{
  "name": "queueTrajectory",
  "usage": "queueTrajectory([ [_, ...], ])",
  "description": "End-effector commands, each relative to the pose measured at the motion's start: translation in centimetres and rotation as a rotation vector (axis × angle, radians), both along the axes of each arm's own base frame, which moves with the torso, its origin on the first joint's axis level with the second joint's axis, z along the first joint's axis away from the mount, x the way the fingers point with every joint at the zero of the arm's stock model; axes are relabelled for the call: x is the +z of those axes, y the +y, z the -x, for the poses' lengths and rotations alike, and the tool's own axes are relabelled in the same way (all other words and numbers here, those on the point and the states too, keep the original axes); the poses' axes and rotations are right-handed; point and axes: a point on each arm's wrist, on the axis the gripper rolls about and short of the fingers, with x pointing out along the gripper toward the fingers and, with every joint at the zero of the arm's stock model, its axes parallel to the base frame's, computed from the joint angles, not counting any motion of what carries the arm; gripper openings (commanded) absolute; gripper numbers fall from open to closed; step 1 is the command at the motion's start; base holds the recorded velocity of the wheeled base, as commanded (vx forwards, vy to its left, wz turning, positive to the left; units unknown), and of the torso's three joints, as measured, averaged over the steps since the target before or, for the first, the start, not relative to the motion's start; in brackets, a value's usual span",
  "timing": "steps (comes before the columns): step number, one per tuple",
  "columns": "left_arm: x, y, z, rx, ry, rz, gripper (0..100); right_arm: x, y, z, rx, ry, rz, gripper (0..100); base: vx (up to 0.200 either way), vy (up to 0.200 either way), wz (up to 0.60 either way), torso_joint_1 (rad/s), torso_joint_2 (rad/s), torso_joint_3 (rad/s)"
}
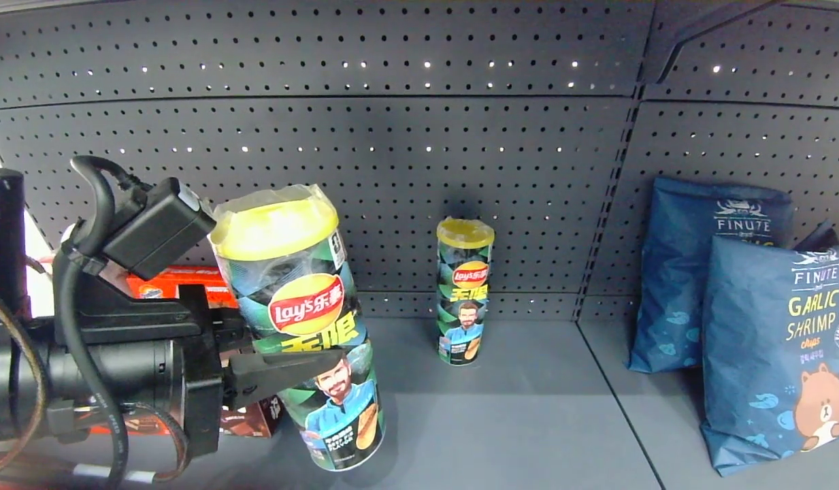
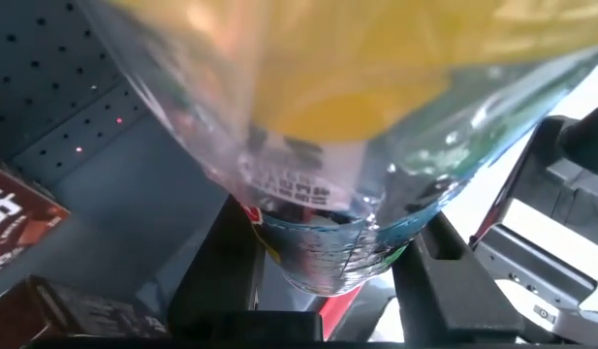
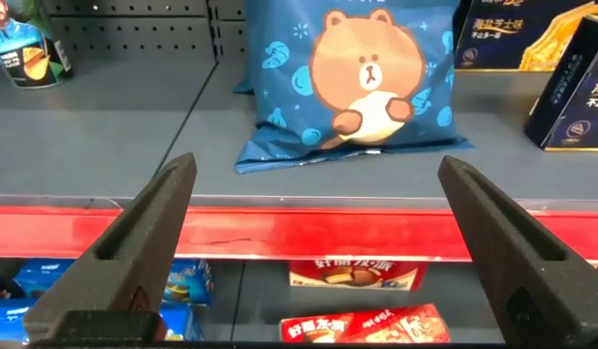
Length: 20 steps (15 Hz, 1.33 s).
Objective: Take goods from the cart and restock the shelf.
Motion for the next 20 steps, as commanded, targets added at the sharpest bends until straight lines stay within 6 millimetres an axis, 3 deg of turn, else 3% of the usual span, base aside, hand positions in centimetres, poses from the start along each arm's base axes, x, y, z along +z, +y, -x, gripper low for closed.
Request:
queueTrajectory([
  [1, 0.4, 0.3, 0.5, 0.002, -0.020, 0.010, 0, 0.0, 0.0, 0.0, 0.001, 0.001, 0.001, 100, 0.000, 0.000, 0.00, 0.000, 0.00, 0.000],
  [4, 0.4, 1.0, 1.9, 0.009, -0.041, 0.017, 0, 0.0, 0.0, -0.1, 0.020, 0.012, 0.011, 100, 0.000, 0.000, 0.00, 0.000, 0.00, 0.000],
  [7, 1.1, 1.2, 2.0, 0.090, -0.085, 0.004, 0, 0.1, 0.0, 0.0, -0.026, 0.006, 0.028, 100, 0.000, 0.000, 0.00, 0.000, 0.00, 0.000],
  [8, 1.5, 1.3, 2.2, 0.103, -0.102, 0.008, 0, 3.1, 0.0, 0.7, 0.013, -0.076, 0.013, 100, 0.000, 0.000, 0.00, 0.000, 0.00, 0.000],
  [9, 1.7, 1.4, 2.7, 0.105, -0.117, 0.011, 0, 10.0, 0.0, 0.4, 0.063, -0.106, -0.068, 100, 0.000, 0.000, 0.00, 0.000, 0.00, 0.000],
  [10, 1.8, 1.3, 2.8, 0.098, -0.118, 0.014, 0, 13.6, 0.0, -1.2, 0.085, -0.056, -0.127, 100, 0.000, 0.000, 0.00, 0.000, 0.00, 0.000],
  [12, 1.5, 1.0, 2.5, 0.093, -0.107, 0.005, 0, 14.2, 0.1, -2.0, 0.143, -0.023, -0.038, 100, 0.000, 0.000, 0.00, 0.000, 0.00, 0.000],
  [16, 0.5, 0.2, 1.2, 0.089, -0.053, -0.018, 0, 15.6, 0.7, -4.9, 0.280, 0.069, -0.020, 100, 0.000, 0.000, 0.00, 0.000, 0.00, 0.000],
  [20, 0.1, -0.9, -0.9, 0.088, -0.081, 0.005, 0, 15.8, 2.6, -8.3, 0.500, 0.139, 0.114, 100, 0.000, 0.000, 0.00, 0.000, 0.00, 0.000],
])
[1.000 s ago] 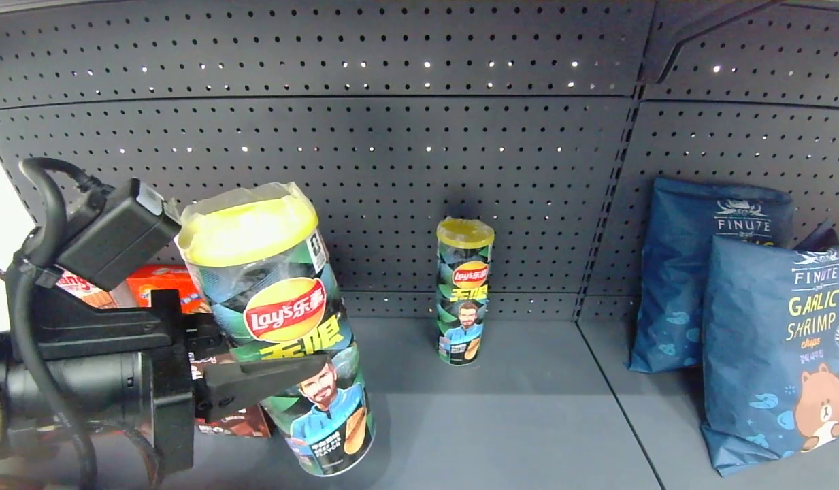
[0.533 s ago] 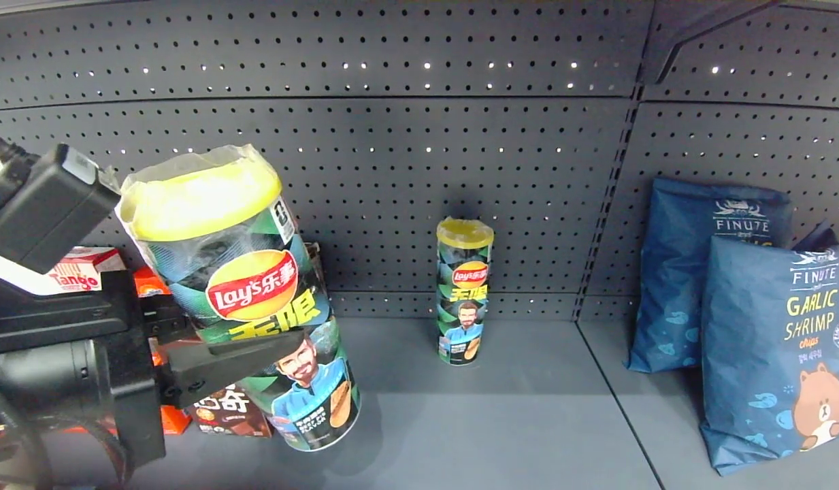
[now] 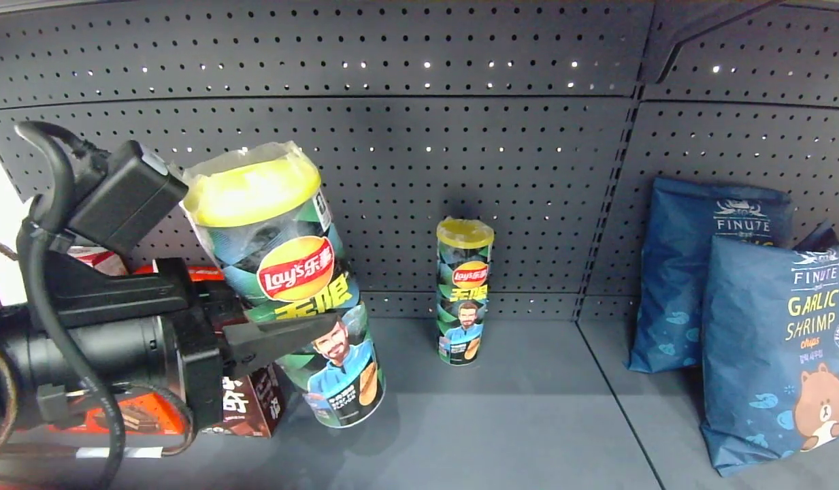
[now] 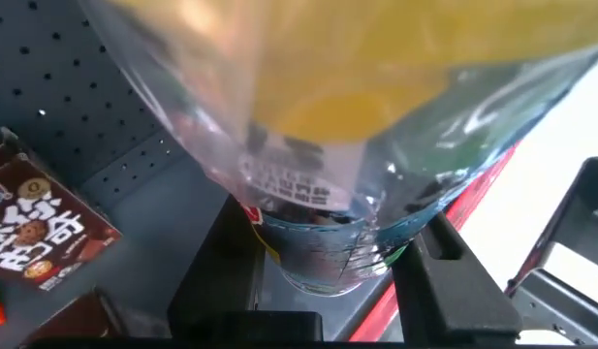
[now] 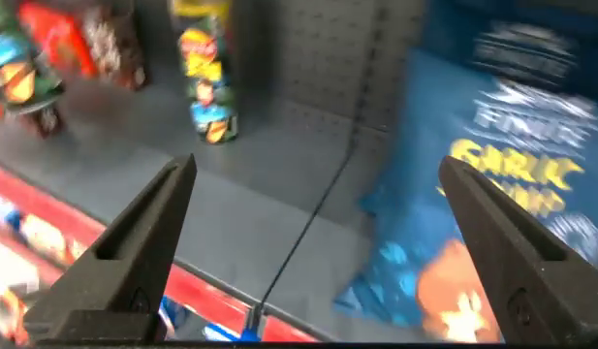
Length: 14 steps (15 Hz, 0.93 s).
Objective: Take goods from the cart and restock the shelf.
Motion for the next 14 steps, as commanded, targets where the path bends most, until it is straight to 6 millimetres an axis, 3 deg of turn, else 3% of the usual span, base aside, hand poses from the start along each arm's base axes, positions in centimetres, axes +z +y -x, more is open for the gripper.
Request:
queueTrajectory([
  [1, -1.0, -0.8, -1.3, -0.002, 0.037, -0.015, 0, -0.1, 1.4, -3.0, 0.077, 0.076, 0.073, 100, 0.000, 0.000, 0.00, 0.000, 0.00, 0.000],
  [6, -1.1, -1.2, -2.2, -0.022, 0.013, 0.016, 0, -0.1, 5.9, -9.7, 0.204, 0.035, 0.095, 100, 0.000, 0.000, 0.00, 0.000, 0.00, 0.000],
  [14, -2.6, -1.0, -1.9, -0.021, 0.058, -0.008, 0, -1.0, 11.7, -17.0, 0.415, 0.090, 0.099, 100, 0.000, 0.000, 0.00, 0.000, 0.00, 0.000],
])
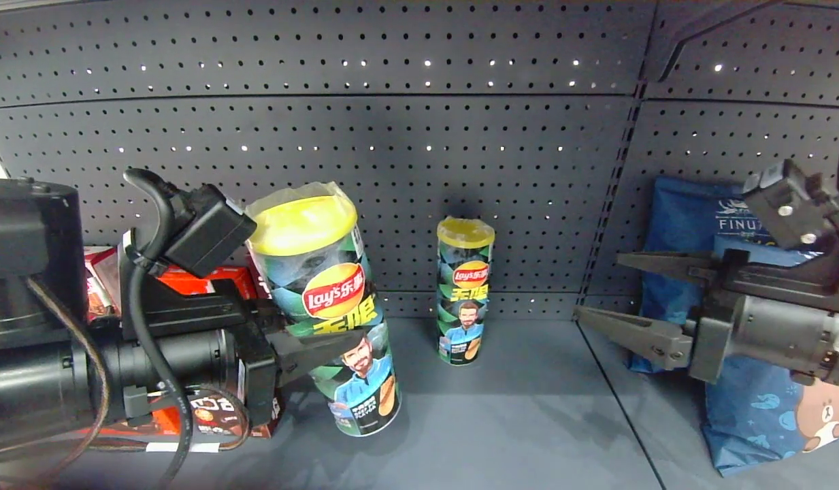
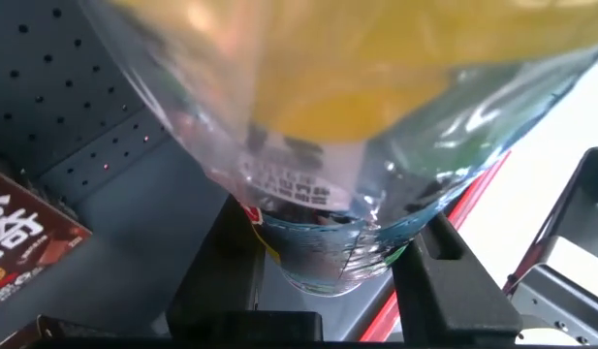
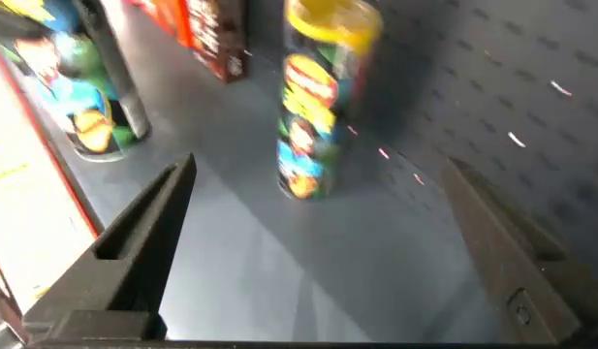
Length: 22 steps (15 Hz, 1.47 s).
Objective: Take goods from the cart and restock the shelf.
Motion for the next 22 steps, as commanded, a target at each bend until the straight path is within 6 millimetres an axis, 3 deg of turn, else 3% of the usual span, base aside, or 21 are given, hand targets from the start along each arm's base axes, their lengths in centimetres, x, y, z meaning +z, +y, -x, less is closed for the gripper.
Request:
queueTrajectory([
  [1, 0.0, 0.1, 0.1, 0.002, 0.002, 0.000, 0, -1.9, 2.2, -3.3, 0.057, 0.051, 0.020, 100, 0.000, 0.000, 0.00, 0.000, 0.00, 0.000],
  [4, 0.1, 0.1, 0.2, 0.010, 0.013, 0.016, 0, -3.5, 3.4, -5.4, 0.113, 0.046, 0.005, 100, 0.000, 0.000, 0.00, 0.000, 0.00, 0.000],
  [7, 0.0, 0.2, 0.3, 0.010, 0.017, 0.013, 0, -4.4, 3.2, -7.1, 0.234, 0.029, -0.029, 100, 0.000, 0.000, 0.00, 0.000, 0.00, 0.000],
  [12, 0.0, 0.2, 0.3, 0.012, 0.020, 0.013, 0, -5.5, 3.3, -8.8, 0.261, 0.036, -0.037, 100, 0.000, 0.000, 0.00, 0.000, 0.00, 0.000],
  [22, -0.5, 0.3, 0.4, 0.018, 0.036, 0.008, 0, -9.1, 5.1, -14.4, 0.278, 0.077, -0.032, 100, 0.000, 0.000, 0.00, 0.000, 0.00, 0.000],
])
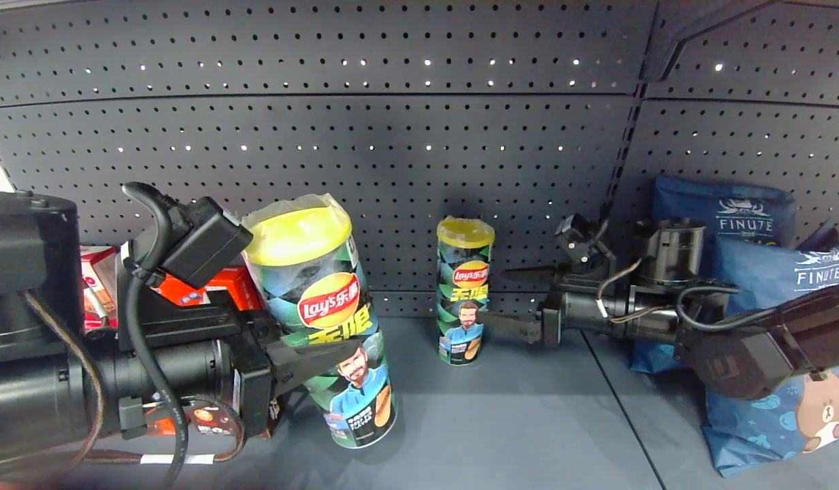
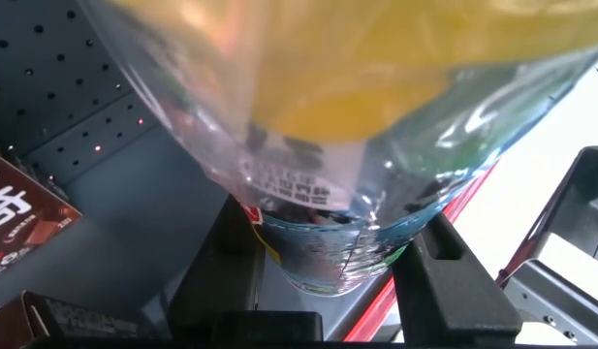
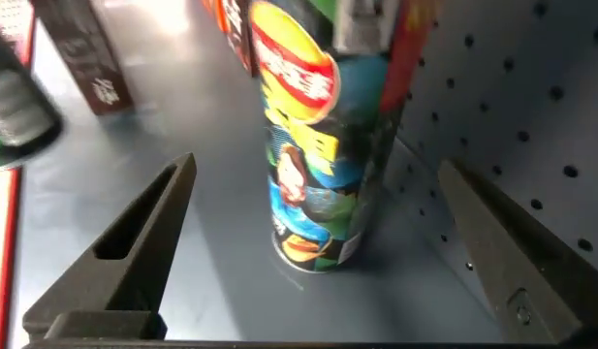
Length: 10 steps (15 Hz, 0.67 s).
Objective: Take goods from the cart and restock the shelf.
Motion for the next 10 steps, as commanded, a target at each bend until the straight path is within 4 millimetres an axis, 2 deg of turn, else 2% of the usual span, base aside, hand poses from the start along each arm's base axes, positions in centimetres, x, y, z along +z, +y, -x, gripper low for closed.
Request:
queueTrajectory([
  [1, 0.0, 0.0, 0.0, 0.001, 0.001, 0.000, 0, -1.4, 0.5, -1.0, 0.000, 0.022, 0.010, 100, 0.000, 0.000, 0.00, 0.000, 0.00, 0.000],
  [10, -0.1, 0.0, 0.0, 0.003, 0.003, 0.000, 0, -3.0, 1.8, -3.1, 0.027, 0.030, 0.008, 100, 0.000, 0.000, 0.00, 0.000, 0.00, 0.000],
])
